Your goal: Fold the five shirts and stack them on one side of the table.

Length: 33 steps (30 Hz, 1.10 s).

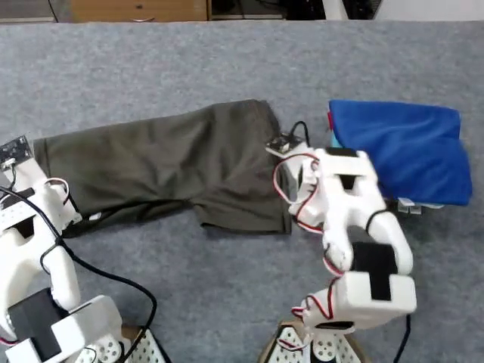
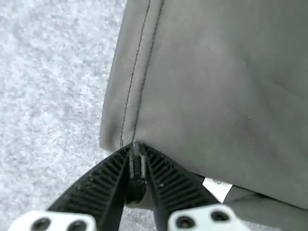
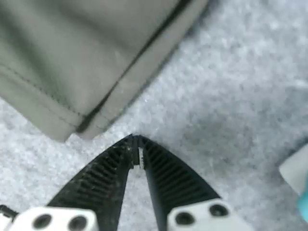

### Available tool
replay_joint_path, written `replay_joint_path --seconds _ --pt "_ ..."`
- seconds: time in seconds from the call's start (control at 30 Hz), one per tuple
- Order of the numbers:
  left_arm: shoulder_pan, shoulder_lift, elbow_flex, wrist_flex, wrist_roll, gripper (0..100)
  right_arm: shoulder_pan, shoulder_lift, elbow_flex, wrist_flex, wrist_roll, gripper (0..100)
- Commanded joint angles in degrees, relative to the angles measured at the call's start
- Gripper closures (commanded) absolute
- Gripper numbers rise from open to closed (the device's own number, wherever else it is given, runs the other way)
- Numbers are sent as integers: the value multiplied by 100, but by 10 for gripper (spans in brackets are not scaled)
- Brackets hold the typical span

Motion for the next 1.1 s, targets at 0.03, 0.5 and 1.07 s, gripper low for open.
replay_joint_path --seconds 0.03,0.5,1.07 --pt "-35 -22 -53 -62 44 981 -136 -998 -40 308 114 995" --pt "-949 -1912 1055 659 -167 981 -1771 -2563 13 1275 2048 825" --pt "-800 -3081 2505 -360 -360 981 -2914 -857 1130 -536 2171 811"
